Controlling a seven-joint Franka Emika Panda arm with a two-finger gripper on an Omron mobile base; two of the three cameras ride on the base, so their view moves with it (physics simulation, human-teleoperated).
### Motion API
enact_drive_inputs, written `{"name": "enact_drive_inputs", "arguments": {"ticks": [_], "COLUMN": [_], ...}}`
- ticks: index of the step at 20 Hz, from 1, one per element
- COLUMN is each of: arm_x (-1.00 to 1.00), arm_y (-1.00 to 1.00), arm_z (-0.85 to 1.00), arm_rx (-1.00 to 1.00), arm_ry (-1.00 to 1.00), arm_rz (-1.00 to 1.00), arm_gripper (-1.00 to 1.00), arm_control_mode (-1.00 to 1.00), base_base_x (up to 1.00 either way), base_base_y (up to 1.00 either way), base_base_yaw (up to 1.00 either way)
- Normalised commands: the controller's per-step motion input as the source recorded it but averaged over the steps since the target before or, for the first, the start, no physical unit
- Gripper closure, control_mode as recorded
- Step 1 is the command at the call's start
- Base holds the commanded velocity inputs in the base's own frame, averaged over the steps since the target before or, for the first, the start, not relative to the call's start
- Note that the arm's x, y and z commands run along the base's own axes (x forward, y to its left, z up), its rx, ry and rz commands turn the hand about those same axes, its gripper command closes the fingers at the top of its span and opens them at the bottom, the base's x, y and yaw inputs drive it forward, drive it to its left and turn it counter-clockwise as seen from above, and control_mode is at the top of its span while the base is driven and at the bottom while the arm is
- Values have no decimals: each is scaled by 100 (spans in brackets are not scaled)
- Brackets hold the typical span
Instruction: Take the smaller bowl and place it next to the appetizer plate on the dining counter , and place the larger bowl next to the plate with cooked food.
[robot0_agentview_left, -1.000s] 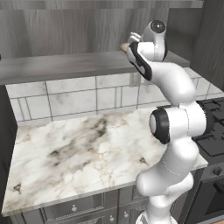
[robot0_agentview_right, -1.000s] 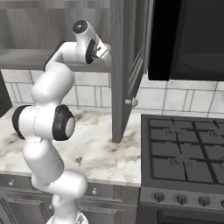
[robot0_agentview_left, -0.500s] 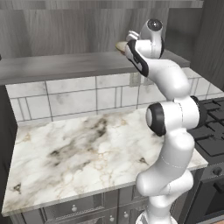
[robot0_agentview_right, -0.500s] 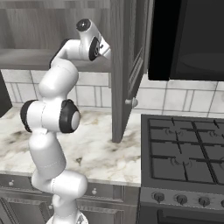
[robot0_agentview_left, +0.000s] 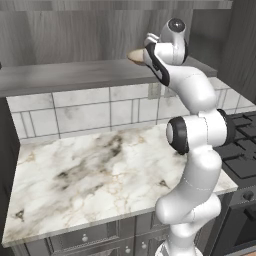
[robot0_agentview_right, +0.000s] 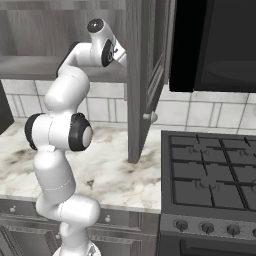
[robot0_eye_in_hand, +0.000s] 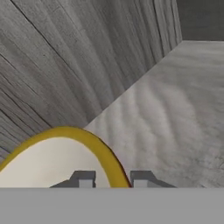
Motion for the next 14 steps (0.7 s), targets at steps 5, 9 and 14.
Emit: {"name": "enact_drive_inputs", "arguments": {"ticks": [5,9,14], "arm_x": [0,-43,-96], "arm_y": [0,1,9], "arm_z": [0,0,0], "arm_rx": [0,0,0], "arm_ry": [0,-1,-8], "arm_rz": [0,0,0], "arm_gripper": [100,100,100], "arm_control_mode": [-100,-100,-100], "base_base_x": [0,0,0], "base_base_y": [0,0,0], "base_base_yaw": [0,0,0]}}
